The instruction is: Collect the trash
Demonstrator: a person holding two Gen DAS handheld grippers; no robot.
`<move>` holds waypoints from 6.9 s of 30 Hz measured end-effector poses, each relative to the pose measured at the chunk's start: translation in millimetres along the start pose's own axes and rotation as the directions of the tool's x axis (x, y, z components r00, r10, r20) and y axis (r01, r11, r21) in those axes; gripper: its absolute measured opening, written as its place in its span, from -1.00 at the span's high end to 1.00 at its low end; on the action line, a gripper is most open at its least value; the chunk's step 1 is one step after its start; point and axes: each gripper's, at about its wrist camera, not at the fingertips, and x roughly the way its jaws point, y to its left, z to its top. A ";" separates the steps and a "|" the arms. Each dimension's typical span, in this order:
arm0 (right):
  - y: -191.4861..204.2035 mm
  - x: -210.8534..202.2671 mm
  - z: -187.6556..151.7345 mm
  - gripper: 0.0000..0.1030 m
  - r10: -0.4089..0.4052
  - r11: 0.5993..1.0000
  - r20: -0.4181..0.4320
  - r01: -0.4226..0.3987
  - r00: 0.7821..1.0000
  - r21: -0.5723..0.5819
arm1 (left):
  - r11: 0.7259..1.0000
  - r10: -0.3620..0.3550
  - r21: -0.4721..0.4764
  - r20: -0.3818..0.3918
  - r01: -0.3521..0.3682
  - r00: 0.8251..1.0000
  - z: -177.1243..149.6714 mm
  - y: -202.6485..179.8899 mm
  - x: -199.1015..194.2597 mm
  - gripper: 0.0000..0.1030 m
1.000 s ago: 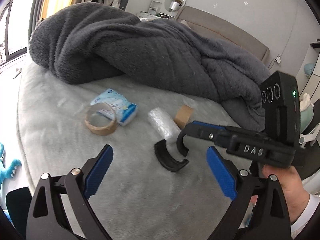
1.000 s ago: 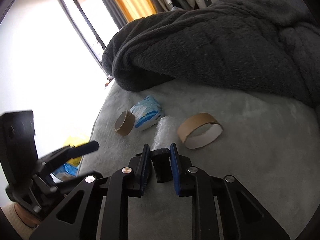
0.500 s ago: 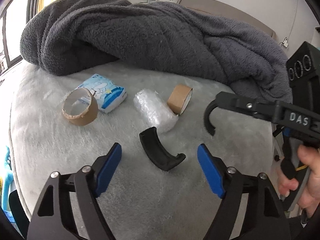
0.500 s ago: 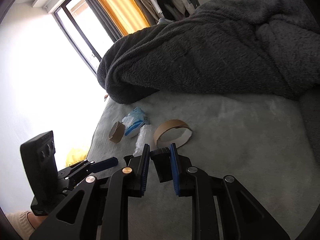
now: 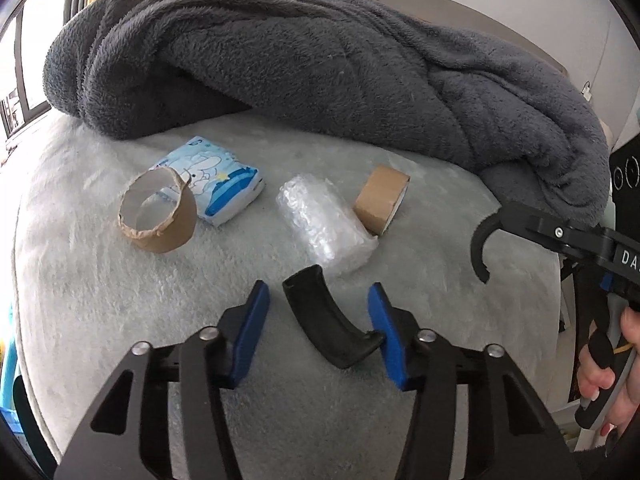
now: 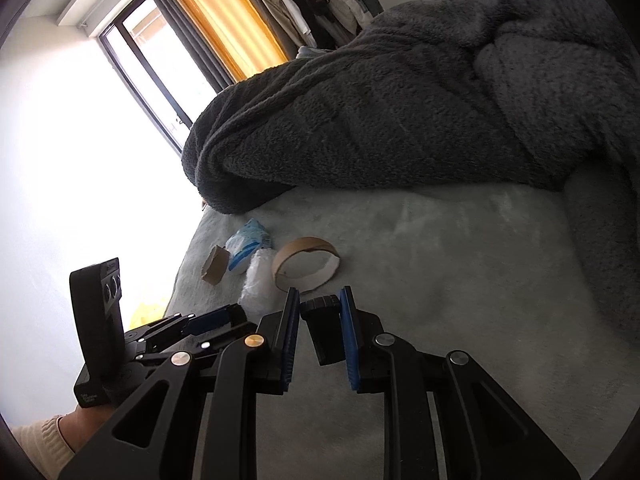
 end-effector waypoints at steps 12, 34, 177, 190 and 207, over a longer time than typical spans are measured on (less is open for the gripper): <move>-9.4 -13.1 0.2 0.60 -0.003 1.000 0.021 0.003 1.000 0.013 | 1.000 0.010 0.012 0.027 -0.011 1.000 5.1 -8.7 -1.7 0.58; 46.3 2.0 17.3 0.60 -0.080 0.991 0.072 0.088 0.994 -0.104 | 0.998 0.013 0.054 0.249 -0.027 0.968 14.9 6.5 -69.9 0.58; 366.3 268.1 -120.1 -0.42 -0.032 0.882 -0.465 -0.194 0.884 -0.429 | 0.907 0.399 -0.293 0.371 -0.302 0.838 -52.6 269.6 -271.4 -0.91; 325.7 214.7 -71.6 -0.55 -0.030 0.872 -0.288 -0.116 0.957 -0.476 | 0.931 0.340 -0.273 0.401 -0.243 0.851 -24.7 226.0 -252.0 -0.91; 251.5 156.2 -36.0 -0.62 -0.117 0.864 -0.135 0.034 0.984 -0.502 | 0.953 0.267 -0.245 0.384 -0.181 0.884 3.7 171.8 -207.5 -0.90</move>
